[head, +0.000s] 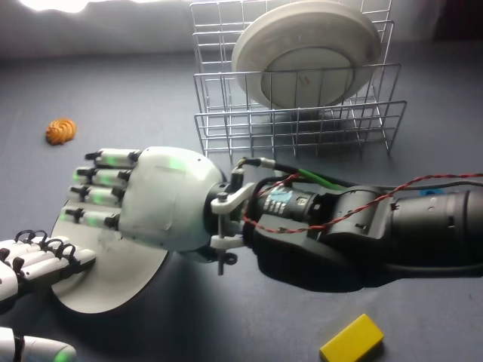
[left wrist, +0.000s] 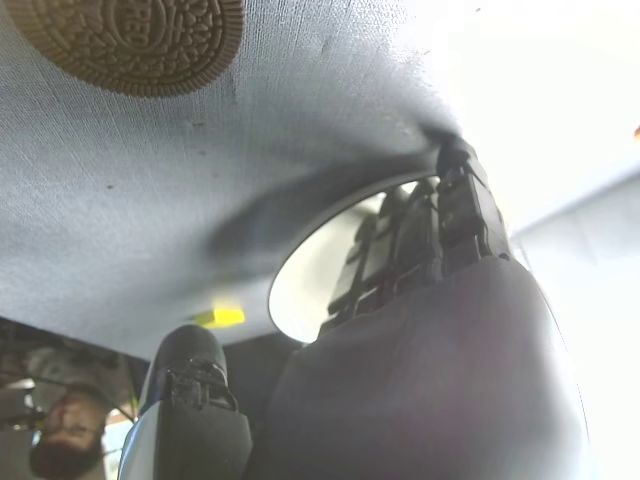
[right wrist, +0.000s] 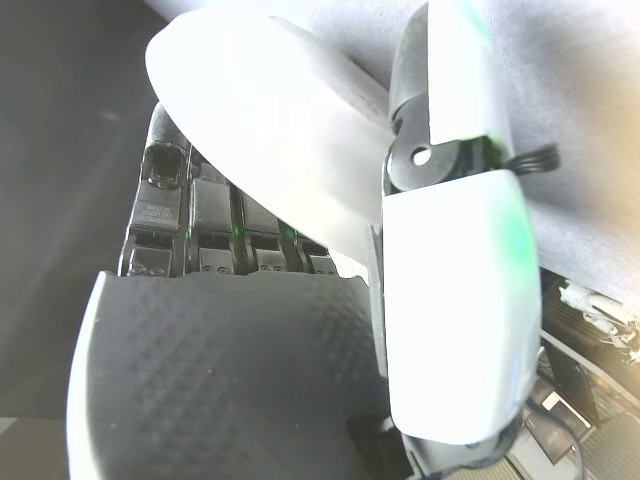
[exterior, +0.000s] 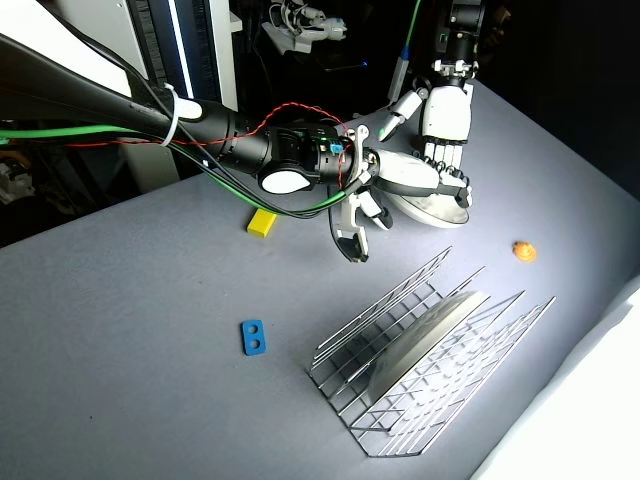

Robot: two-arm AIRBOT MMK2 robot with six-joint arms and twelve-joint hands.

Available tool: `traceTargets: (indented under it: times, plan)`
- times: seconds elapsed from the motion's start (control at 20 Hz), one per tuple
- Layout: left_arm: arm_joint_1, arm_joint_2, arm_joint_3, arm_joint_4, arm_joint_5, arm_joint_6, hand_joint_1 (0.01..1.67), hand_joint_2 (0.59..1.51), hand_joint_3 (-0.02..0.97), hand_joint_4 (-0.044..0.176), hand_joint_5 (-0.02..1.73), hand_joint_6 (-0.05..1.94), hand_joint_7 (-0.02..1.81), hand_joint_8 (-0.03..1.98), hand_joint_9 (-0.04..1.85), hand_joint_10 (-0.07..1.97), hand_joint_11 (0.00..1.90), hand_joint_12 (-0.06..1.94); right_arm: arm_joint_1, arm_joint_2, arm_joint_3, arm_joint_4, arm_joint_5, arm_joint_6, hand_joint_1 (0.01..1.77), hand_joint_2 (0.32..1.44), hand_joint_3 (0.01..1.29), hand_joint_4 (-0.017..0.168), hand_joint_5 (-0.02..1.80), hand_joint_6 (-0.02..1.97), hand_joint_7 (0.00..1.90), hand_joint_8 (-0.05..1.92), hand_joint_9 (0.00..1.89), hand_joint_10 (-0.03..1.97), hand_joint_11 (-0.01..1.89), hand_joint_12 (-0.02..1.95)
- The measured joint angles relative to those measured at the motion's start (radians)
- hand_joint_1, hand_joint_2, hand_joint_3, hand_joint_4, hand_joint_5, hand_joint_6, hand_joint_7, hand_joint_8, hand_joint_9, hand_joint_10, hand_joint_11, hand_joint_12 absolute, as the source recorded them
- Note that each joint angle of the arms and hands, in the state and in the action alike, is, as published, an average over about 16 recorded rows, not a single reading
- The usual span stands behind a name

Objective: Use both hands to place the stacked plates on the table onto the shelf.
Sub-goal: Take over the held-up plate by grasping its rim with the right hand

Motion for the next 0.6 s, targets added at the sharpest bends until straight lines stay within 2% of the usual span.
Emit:
traceTargets:
  times: [0.3,0.6]
  plan:
    - [0.002,0.000,0.000,-0.005,-0.002,0.000,0.01,1.100,0.015,-0.008,-0.01,-0.03,0.00,-0.01,-0.03,-0.06,0.02,-0.02,0.003,-0.020,0.018,0.000,-0.008,-0.002,1.14,1.00,0.01,0.003,0.27,0.03,0.30,0.02,0.29,0.04,0.07,0.94]
    - [0.006,0.000,0.000,-0.013,-0.006,-0.003,0.01,1.100,0.015,-0.008,-0.01,-0.04,0.00,-0.01,-0.03,-0.05,0.02,-0.02,0.007,-0.021,0.021,-0.006,-0.008,-0.006,1.09,1.03,0.01,-0.001,0.51,0.11,0.59,0.07,0.62,0.07,0.34,1.04]
